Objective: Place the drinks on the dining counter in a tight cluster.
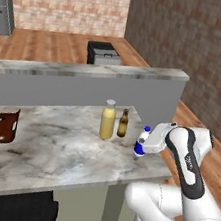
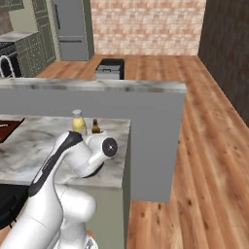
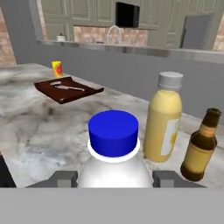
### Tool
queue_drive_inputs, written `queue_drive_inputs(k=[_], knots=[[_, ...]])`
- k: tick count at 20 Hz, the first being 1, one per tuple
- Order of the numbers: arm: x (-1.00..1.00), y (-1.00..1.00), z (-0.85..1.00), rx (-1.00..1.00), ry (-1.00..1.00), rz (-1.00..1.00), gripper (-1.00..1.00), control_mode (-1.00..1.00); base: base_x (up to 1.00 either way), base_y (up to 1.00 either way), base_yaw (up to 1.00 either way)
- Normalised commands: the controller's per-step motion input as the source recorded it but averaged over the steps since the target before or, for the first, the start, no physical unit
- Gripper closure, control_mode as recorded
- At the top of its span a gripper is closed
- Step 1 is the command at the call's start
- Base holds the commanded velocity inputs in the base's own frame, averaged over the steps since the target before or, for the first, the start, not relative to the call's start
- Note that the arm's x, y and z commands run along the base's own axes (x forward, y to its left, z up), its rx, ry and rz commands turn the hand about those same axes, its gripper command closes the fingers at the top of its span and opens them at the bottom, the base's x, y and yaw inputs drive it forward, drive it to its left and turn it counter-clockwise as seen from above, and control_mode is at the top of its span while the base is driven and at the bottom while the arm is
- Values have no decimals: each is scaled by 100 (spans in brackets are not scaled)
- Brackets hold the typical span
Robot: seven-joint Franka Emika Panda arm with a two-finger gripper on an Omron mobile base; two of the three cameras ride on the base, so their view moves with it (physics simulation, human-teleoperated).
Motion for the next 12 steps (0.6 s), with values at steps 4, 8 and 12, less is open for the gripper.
queue_drive_inputs(k=[4, 8, 12], knots=[[7, 0, -10, 2, 3, 0, 100, -100, 0, 0, 0], [6, 0, -22, 3, 0, 0, 100, -100, 0, 0, 0], [6, 0, -47, 6, 0, 0, 100, -100, 0, 0, 0]])
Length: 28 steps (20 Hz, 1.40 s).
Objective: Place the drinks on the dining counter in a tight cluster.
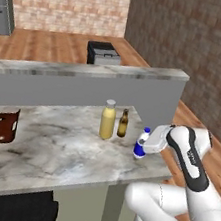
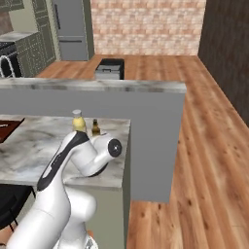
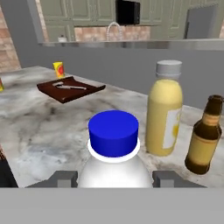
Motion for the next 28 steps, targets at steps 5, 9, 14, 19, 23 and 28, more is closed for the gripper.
queue_drive_inputs(k=[5, 9, 14, 19, 23, 28], knots=[[7, 1, -49, 8, -3, 0, 100, -100, 0, 0, 0], [12, 13, -37, 6, -10, 0, 100, -100, 0, 0, 0], [21, 30, -27, 2, -11, 0, 100, -100, 0, 0, 0], [26, 45, -15, 0, -7, -1, 100, -100, 0, 0, 0], [16, 47, -9, 0, 0, -4, 100, -100, 0, 0, 0], [10, 30, -7, 0, 0, -3, 100, -100, 0, 0, 0]])
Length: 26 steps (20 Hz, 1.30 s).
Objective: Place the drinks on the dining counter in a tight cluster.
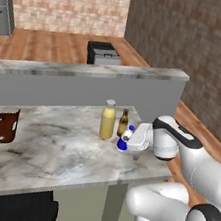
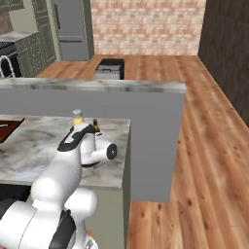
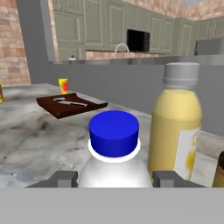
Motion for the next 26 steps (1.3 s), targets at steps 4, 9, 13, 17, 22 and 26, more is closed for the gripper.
queue_drive_inputs(k=[4, 9, 13, 17, 22, 26], knots=[[2, 4, -1, 0, 0, 0, 100, -100, 0, 0, 0], [0, 0, 3, -9, 11, 0, 100, -100, 0, 0, 0], [0, 0, 4, -10, 14, 0, 100, -100, 0, 0, 0], [0, -1, 0, -6, 14, -2, 100, -100, 0, 0, 0], [0, 0, -10, 0, 0, -6, 100, -100, 0, 0, 0], [1, 0, -24, 0, 0, -4, 100, -100, 0, 0, 0]])
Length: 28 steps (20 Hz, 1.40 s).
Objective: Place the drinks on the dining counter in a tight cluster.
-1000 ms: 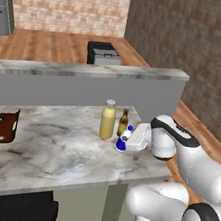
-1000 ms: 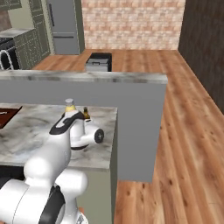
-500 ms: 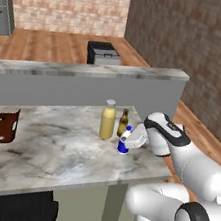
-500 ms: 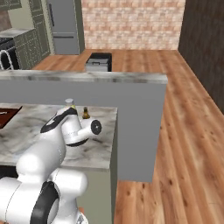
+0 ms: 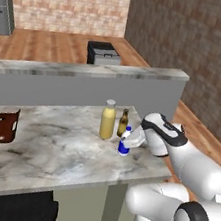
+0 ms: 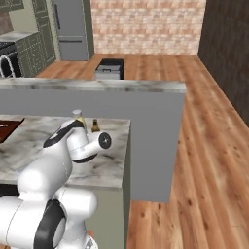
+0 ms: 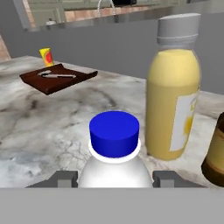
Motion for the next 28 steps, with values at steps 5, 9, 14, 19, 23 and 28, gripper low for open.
queue_drive_inputs(k=[5, 9, 14, 19, 23, 28], knots=[[7, 0, -12, 0, 0, -4, 100, -100, 0, 0, 0], [13, 0, 0, 0, 0, -4, 100, -100, 0, 0, 0], [16, 0, 0, 0, 0, -1, 100, -100, 0, 0, 0], [10, 0, 0, 0, -1, 0, 100, -100, 0, 0, 0], [6, 0, 0, 0, -2, 0, 100, -100, 0, 0, 0], [6, 0, 0, 0, -1, 0, 100, -100, 0, 0, 0]])
